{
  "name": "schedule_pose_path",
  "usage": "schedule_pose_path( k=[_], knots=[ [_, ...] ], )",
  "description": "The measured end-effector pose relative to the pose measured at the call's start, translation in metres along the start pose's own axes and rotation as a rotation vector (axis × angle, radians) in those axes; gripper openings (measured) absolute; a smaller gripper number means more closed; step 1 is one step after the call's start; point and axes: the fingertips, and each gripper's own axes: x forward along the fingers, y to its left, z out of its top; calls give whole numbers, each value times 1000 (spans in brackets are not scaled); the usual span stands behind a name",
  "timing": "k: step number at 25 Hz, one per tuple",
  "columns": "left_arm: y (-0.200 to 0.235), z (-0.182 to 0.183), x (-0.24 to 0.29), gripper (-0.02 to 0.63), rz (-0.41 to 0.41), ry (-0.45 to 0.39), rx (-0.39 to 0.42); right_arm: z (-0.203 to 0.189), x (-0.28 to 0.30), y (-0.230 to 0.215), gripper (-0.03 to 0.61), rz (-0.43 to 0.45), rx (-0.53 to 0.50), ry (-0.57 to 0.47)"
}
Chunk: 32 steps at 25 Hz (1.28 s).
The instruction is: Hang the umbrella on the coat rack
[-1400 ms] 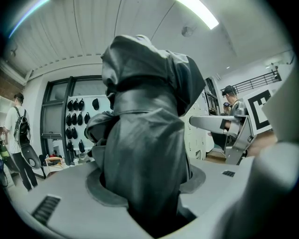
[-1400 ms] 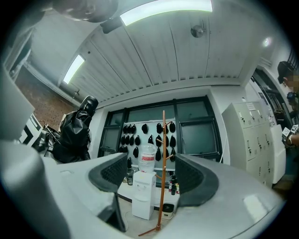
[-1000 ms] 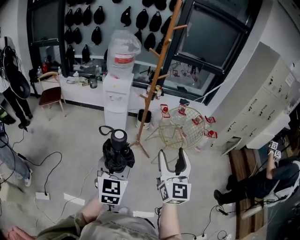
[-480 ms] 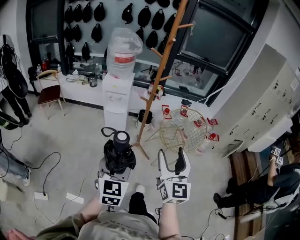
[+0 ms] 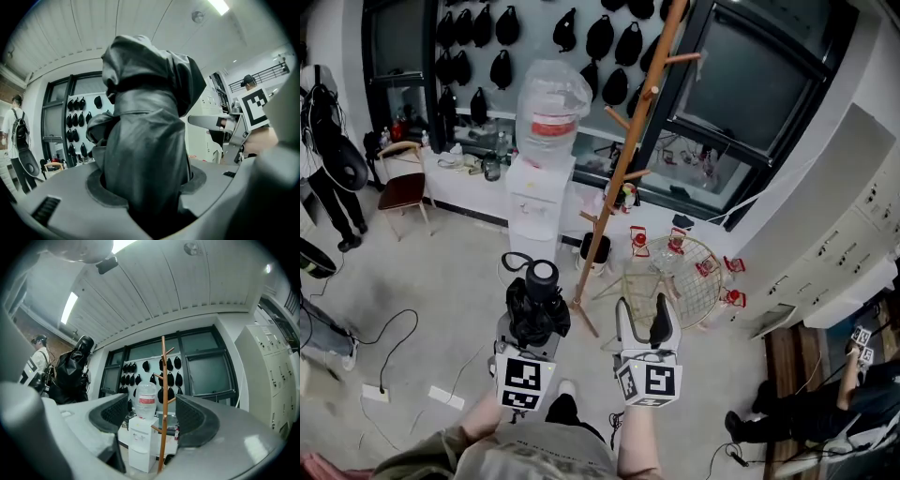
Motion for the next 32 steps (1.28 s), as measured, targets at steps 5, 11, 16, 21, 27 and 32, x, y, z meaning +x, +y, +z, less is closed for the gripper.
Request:
schedule_pose_path(
  k=[5, 11, 16, 21, 27, 32],
  knots=[
    [3, 13, 62, 258, 26, 4, -10, -12, 53, -35, 310, 39, 7, 6],
    [7, 37, 130, 258, 56, -17, -2, -17, 117, -70, 310, 101, 11, -7],
    [10, 43, 173, 258, 94, -11, -11, -24, 155, -89, 310, 164, 14, -5],
    [18, 41, 199, 258, 119, 10, -18, -31, 180, -100, 310, 199, 29, -2],
    [23, 39, 218, 257, 107, 37, -21, -39, 195, -98, 310, 235, 34, 17],
    [22, 40, 238, 258, 68, 44, -1, -33, 201, -95, 310, 292, 91, -21]
  ],
)
